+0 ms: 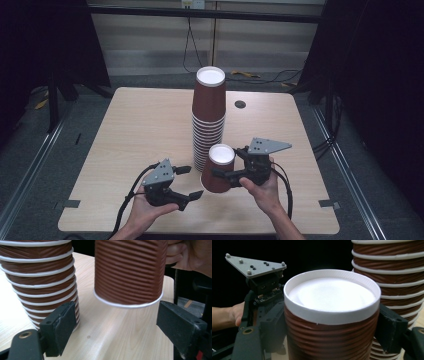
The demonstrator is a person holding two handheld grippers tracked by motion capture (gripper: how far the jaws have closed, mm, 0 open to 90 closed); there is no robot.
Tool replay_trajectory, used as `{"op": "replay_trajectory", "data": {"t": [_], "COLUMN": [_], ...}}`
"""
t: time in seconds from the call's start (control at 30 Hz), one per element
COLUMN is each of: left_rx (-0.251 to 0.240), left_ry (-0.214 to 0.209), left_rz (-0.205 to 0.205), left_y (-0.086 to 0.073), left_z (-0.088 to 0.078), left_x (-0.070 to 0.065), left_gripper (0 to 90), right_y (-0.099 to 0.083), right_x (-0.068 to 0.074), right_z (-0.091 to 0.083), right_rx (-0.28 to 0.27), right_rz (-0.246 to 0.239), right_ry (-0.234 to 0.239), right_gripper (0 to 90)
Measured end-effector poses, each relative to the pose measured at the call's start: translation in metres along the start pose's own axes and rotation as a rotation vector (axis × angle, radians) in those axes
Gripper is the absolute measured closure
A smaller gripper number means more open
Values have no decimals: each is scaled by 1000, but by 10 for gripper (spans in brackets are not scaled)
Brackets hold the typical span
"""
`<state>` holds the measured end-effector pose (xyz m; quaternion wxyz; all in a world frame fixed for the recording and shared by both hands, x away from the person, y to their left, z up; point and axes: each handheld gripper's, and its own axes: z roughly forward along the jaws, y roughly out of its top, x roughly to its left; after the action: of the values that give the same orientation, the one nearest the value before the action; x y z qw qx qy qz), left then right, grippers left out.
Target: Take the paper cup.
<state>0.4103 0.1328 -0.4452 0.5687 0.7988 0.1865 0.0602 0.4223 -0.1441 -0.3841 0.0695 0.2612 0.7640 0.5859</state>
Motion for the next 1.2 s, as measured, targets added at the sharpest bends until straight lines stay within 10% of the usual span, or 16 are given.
{"op": "replay_trajectory", "data": {"t": [1.2], "left_rx": [-2], "left_ry": [-60], "left_rz": [-24], "left_y": [-4], "left_z": [14], "left_x": [-4], "left_gripper": [83], "right_y": [-11], "right_x": [21], "right_z": [34], "right_rx": [27], "right_rz": [-17], "right_ry": [50], "right_gripper": [226]}}
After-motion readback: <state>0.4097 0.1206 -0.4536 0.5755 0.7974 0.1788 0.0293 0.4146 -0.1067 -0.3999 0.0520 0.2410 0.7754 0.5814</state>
